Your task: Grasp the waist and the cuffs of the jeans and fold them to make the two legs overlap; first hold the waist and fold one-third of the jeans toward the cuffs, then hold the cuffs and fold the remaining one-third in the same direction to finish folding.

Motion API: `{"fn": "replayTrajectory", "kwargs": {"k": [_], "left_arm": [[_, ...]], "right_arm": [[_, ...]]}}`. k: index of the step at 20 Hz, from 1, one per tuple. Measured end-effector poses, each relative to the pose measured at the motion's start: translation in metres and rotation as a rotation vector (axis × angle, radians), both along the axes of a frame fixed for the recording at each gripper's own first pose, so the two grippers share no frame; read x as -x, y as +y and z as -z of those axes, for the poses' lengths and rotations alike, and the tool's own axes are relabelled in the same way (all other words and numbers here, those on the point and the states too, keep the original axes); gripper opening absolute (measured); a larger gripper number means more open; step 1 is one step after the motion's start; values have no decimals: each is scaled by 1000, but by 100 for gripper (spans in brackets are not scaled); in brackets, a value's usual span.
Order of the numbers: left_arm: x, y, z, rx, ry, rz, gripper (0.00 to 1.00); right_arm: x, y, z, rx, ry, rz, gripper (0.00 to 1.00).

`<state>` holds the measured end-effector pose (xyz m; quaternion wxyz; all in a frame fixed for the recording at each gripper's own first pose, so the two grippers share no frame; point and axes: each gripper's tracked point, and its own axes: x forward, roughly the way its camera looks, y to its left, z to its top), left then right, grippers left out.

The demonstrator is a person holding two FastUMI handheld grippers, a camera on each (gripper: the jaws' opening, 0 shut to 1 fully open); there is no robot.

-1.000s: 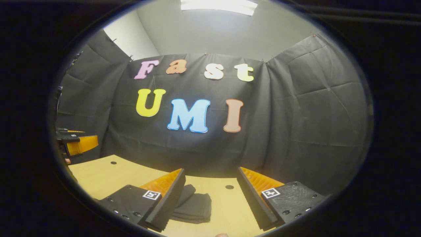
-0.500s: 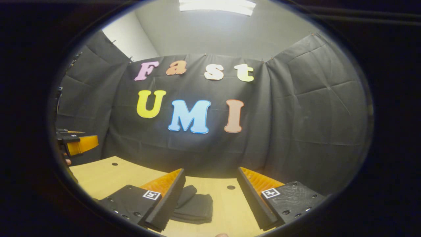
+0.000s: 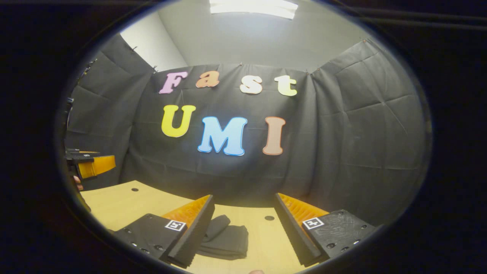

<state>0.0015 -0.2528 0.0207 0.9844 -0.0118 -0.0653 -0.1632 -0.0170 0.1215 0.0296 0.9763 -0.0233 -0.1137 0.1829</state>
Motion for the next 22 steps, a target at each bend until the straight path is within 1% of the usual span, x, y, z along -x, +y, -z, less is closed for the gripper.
{"fn": "replayTrajectory", "kwargs": {"k": [5,8,9,10,17,18,22], "left_arm": [[1,5,-2,29,16,-16,88],[11,19,-4,33,13,-33,87],[15,24,-2,31,17,-38,89],[15,27,-4,30,14,-44,87],[27,41,-17,23,-21,-72,88],[28,41,-19,24,-27,-73,87],[30,39,-22,17,-39,-70,88]], "right_arm": [[-2,-2,-6,17,-36,-16,95],[-4,-1,-12,52,-78,-14,94],[-6,-2,-13,57,-85,-11,95],[-5,-1,-15,57,-90,-15,95],[-1,13,-16,48,-92,-54,94],[-1,14,-15,49,-92,-55,94],[-1,16,-15,42,-91,-60,94]]}}
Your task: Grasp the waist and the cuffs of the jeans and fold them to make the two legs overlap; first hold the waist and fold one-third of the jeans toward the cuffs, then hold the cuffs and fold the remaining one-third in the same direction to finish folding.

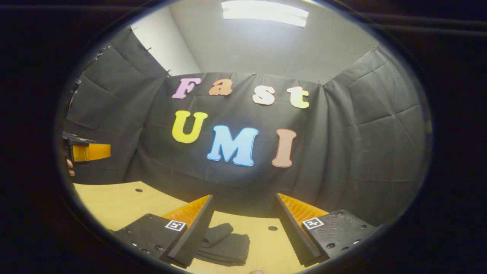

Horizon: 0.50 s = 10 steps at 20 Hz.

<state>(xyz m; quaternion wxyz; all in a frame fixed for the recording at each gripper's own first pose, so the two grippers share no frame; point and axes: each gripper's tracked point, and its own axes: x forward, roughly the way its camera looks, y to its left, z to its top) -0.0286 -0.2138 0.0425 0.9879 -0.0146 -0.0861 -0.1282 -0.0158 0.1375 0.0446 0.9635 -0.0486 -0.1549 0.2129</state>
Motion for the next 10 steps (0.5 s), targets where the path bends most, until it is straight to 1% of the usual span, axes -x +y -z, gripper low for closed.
{"fn": "replayTrajectory", "kwargs": {"k": [3,9,10], "left_arm": [[2,-1,-3,-6,-13,-1,87],[1,-1,-7,2,-25,3,88],[0,-1,-7,1,-25,3,87]], "right_arm": [[-1,-1,-1,-8,-2,2,94],[0,3,-1,-23,-2,-9,94],[0,4,-2,-21,-4,-9,95]]}}
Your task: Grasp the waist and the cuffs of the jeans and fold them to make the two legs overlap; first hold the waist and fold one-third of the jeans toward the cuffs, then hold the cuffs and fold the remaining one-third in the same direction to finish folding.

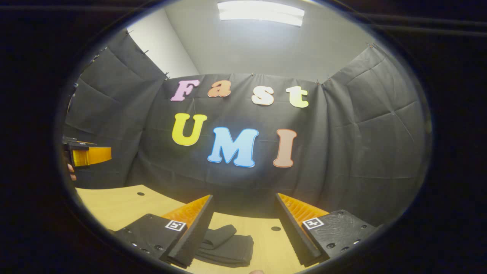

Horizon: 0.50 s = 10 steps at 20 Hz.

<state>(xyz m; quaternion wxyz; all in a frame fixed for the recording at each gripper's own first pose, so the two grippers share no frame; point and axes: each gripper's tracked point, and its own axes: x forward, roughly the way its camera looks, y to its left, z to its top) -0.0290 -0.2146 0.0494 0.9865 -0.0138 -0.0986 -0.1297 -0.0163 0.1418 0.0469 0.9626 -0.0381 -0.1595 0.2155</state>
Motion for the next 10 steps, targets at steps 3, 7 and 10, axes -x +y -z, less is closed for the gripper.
{"fn": "replayTrajectory", "kwargs": {"k": [3,7,10], "left_arm": [[0,0,0,0,-3,4,88],[-2,2,-1,2,-1,2,89],[-4,3,1,3,1,0,89]], "right_arm": [[-1,5,1,6,-3,-4,94],[-1,7,2,7,2,-7,94],[-1,7,2,10,3,-2,94]]}}
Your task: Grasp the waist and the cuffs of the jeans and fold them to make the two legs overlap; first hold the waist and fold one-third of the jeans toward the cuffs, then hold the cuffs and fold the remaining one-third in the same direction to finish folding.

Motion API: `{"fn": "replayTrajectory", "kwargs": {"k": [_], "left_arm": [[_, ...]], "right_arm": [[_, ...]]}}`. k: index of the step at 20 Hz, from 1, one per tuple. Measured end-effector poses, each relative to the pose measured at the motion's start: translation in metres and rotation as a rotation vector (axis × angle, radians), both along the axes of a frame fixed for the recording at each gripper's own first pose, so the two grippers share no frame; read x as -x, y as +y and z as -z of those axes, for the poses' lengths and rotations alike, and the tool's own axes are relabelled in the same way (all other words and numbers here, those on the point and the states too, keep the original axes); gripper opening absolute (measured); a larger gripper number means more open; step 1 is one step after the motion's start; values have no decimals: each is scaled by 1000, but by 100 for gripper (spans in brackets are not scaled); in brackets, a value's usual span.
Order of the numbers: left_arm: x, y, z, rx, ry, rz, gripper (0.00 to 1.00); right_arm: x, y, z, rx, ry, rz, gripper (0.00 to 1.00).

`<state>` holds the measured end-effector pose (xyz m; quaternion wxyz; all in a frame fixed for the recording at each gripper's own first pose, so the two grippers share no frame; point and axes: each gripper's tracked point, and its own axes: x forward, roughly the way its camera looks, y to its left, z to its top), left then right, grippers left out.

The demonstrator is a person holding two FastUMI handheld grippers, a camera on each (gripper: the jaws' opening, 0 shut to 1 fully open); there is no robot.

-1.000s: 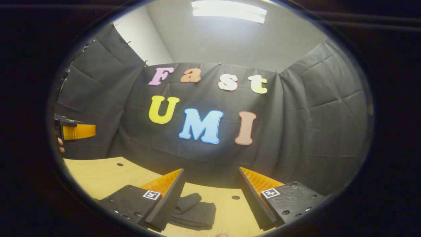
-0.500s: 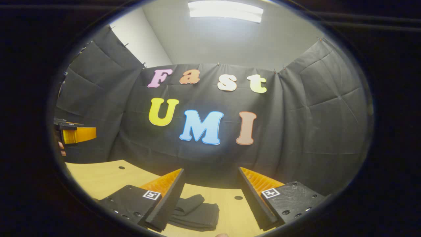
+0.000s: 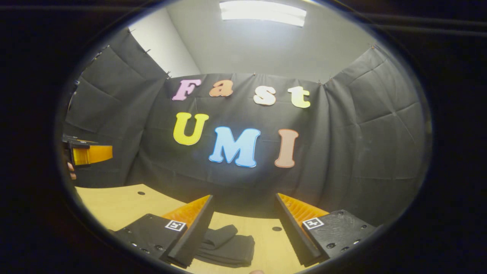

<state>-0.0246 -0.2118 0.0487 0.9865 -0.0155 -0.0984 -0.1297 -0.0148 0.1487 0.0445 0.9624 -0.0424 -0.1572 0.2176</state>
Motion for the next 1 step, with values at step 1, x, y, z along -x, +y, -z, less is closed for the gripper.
{"fn": "replayTrajectory", "kwargs": {"k": [1], "left_arm": [[0,0,1,0,0,0,88]], "right_arm": [[-1,0,1,2,1,1,94]]}}
